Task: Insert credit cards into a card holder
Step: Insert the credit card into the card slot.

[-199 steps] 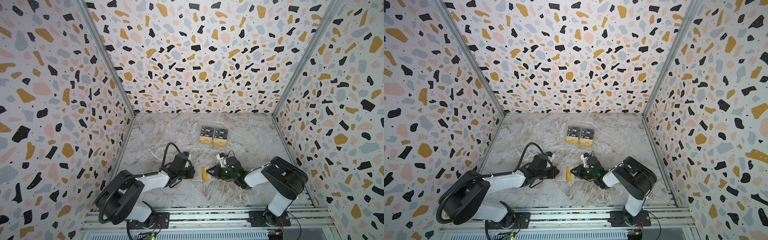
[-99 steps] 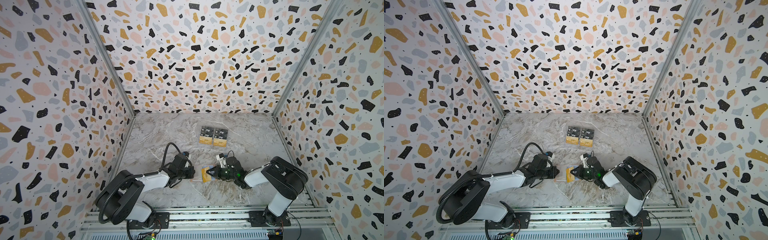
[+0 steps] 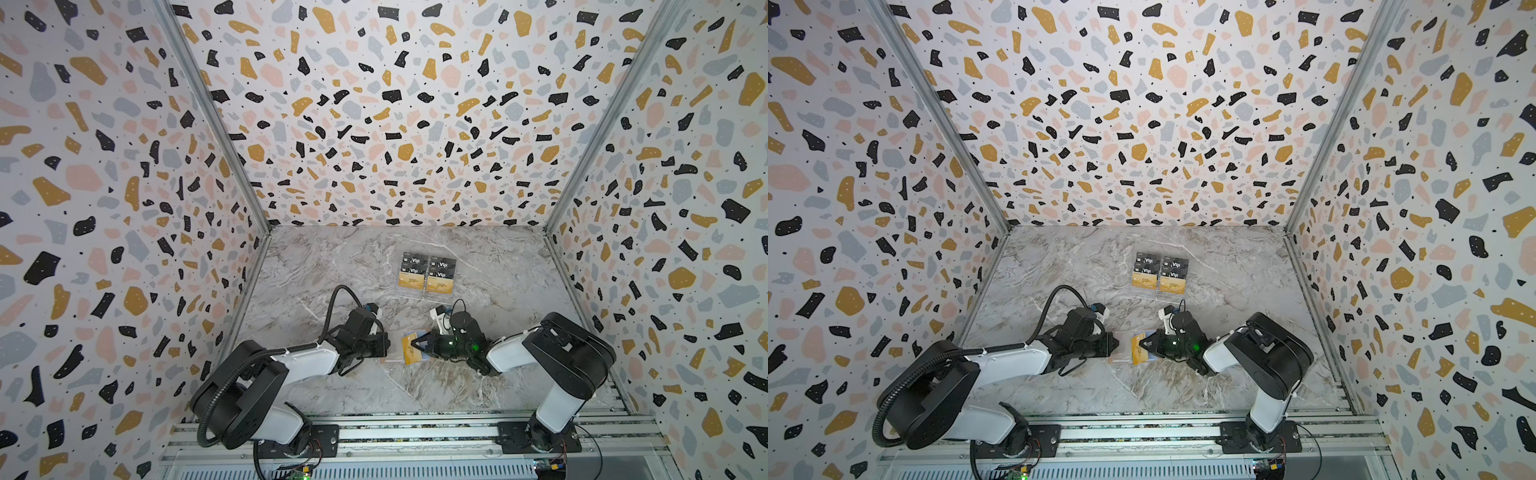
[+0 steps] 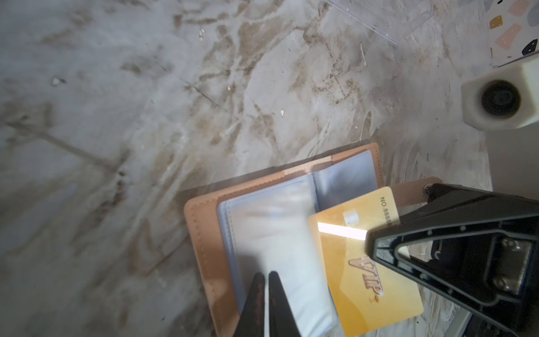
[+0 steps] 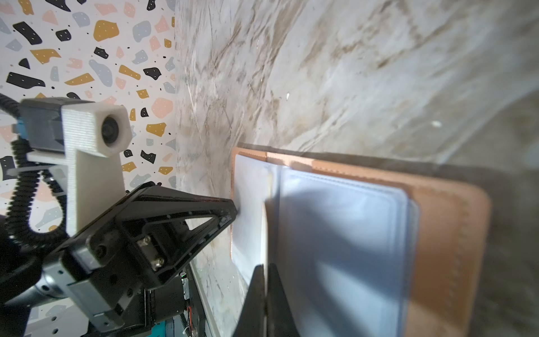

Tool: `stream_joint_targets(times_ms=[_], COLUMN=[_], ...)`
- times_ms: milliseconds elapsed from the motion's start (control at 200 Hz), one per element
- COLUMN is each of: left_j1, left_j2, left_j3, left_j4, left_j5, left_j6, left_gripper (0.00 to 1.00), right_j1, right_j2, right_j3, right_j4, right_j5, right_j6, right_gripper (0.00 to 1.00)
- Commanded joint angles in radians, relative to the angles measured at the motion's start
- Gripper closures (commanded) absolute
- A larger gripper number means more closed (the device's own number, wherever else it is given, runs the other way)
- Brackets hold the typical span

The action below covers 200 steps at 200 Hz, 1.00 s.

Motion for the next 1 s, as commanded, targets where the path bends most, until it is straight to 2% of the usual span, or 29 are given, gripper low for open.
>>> stream_joint_targets(times_ms=[0, 996], left_j1=[-0.006, -0.005], left_j2=[-0.001, -0.002], left_j3=[-0.002, 0.000], left_j4=[-0.061, -0.080], left_j5=[-0.009, -0.006], left_j6=[0.004, 0.011], left_gripper=[0.90, 0.90], right_j1=[0.006, 0.003], right_j2=[0.016, 0.112], right_j3=[0.020, 0.007], right_j4=[0.013, 0.228], right_j5=[-0.017, -0.011], right_j6=[-0.012, -0.026], right_gripper=[1.00, 1.00])
